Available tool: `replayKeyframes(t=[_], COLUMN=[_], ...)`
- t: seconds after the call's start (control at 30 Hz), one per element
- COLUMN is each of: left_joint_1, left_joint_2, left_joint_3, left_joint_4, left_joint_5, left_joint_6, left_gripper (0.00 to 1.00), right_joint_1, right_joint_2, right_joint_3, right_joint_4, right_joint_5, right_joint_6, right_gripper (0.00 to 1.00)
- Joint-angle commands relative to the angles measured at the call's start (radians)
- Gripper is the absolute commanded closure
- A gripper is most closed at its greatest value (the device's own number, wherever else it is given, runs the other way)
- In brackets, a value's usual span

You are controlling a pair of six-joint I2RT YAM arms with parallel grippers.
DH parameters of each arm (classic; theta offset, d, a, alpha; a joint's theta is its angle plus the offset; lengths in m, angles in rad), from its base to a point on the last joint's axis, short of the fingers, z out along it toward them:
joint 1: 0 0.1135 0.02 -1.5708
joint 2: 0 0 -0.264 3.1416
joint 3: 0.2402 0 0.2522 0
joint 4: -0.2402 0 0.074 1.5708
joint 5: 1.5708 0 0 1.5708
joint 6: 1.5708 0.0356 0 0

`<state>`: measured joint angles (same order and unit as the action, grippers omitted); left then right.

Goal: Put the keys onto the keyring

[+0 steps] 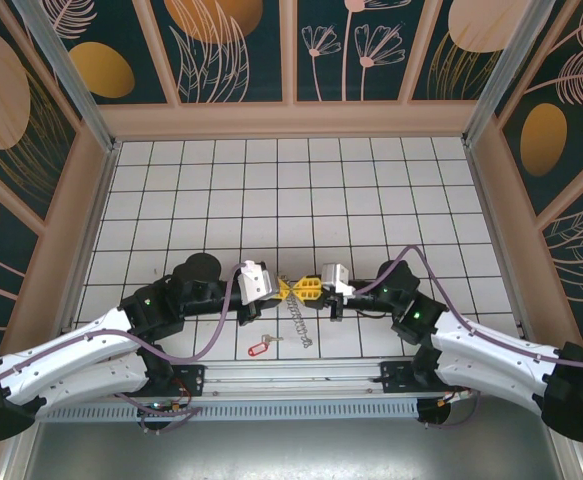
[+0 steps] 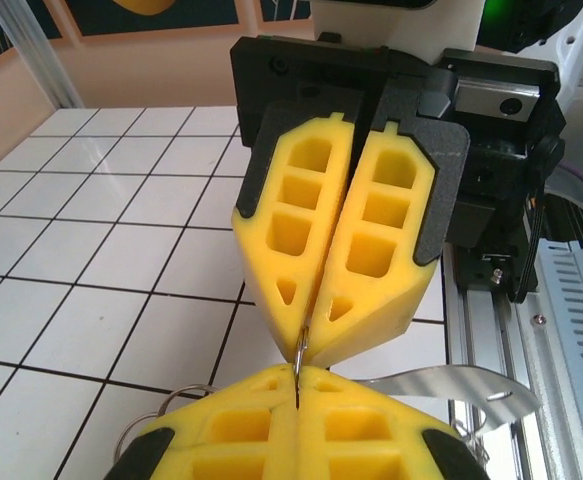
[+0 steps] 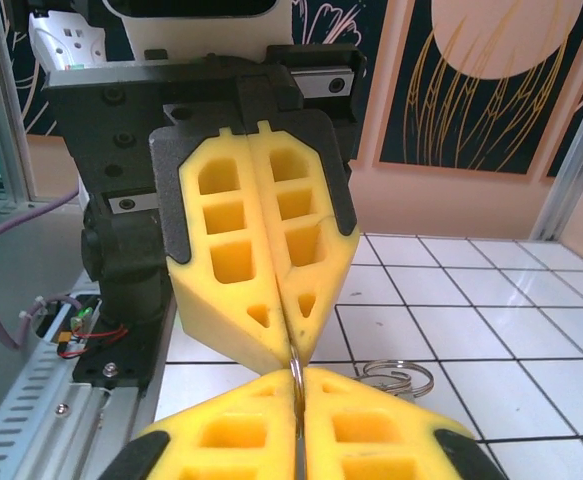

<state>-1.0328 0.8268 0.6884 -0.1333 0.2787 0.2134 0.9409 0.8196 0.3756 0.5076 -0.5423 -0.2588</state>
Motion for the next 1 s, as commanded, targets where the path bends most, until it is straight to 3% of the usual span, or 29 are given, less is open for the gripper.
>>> replayKeyframes(t=[0.0,0.23,0.33,0.47,0.97], left_joint_1=[0.001,0.002,0.002,0.001,0.001], left_joint_2=[0.003,-0.007,-0.029,-0.073,-0.149], left_joint_3=[0.036,0.022,-0.011,-0.058,-0.125], left_joint_4=[0.026,0.056,0.098,0.185,0.300], left_joint_5=[0.017,0.031,0.031,0.047,0.126], left_joint_6=[0.017,-0.005,-0.026,-0.071,-0.127], left_gripper=[1.00,1.00,0.90,0.88,0.73], right_joint_1=[0.009,0.012,0.012,0.009,-0.008], right_joint_2=[0.006,-0.014,-0.048,-0.061,-0.005], right_joint_3=[0.040,0.032,0.008,-0.001,-0.072], right_joint_4=[0.001,-0.008,0.045,0.095,0.477], right_joint_5=[0.016,0.024,0.003,-0.056,-0.157], right_joint_6=[-0.015,-0.025,-0.009,0.024,0.211], right_gripper=[0.96,1.00,1.00,1.00,1.00])
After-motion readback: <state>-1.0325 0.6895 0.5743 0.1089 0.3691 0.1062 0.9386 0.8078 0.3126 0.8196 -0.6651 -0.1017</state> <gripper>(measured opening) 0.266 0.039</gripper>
